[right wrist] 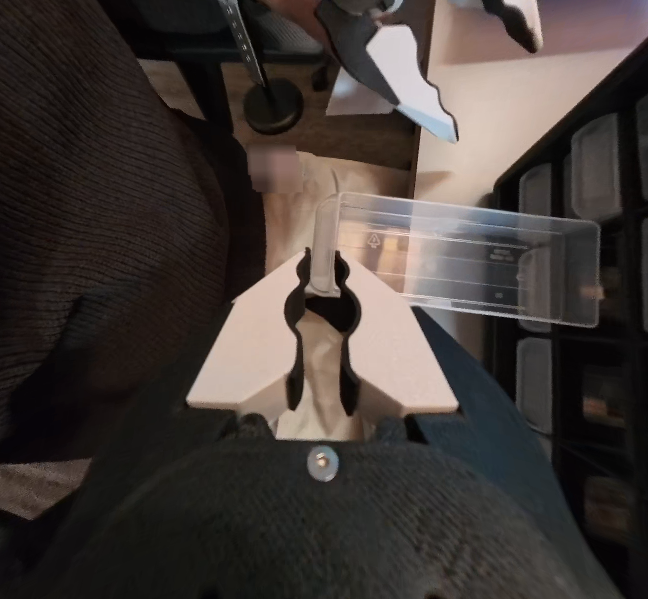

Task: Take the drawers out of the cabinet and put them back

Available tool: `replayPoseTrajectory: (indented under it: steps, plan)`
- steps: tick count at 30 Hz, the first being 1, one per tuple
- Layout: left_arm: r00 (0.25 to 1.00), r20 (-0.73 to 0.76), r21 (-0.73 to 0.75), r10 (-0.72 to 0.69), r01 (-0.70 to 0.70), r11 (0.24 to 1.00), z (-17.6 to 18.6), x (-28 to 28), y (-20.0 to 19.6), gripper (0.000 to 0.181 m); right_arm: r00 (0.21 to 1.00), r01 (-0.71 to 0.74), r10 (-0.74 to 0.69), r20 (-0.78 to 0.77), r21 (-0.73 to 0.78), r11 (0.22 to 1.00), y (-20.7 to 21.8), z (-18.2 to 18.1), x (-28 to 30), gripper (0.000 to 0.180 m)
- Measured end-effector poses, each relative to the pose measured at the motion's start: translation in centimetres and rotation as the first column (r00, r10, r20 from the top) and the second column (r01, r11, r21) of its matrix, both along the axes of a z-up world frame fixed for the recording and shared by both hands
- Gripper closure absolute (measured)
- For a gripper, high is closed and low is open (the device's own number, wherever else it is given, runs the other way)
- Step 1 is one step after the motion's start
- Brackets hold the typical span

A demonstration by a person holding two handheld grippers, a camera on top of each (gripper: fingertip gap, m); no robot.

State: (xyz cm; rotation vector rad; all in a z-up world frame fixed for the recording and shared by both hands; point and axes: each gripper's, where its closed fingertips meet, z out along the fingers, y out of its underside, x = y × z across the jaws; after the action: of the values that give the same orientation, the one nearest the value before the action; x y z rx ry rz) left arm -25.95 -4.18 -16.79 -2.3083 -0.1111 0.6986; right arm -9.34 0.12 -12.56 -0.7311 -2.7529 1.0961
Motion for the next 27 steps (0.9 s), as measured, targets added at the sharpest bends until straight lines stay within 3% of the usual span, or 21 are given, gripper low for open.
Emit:
replayPoseTrajectory:
  steps: [8, 27]
  plan:
    - [0.999, 0.045, 0.0, -0.007, 0.007, 1.0, -0.8, 0.2, 0.2, 0.116, 1.0, 0.0, 0.0, 0.01, -0.088, 0.996, -0.1, 1.6, -0.1, 0.168]
    - [0.996, 0.085, 0.009, -0.032, 0.031, 0.999, -1.6, 0.7, 0.6, 0.116, 0.999, -0.011, 0.014, 0.041, -0.078, 0.997, 0.2, 2.6, -0.1, 0.168]
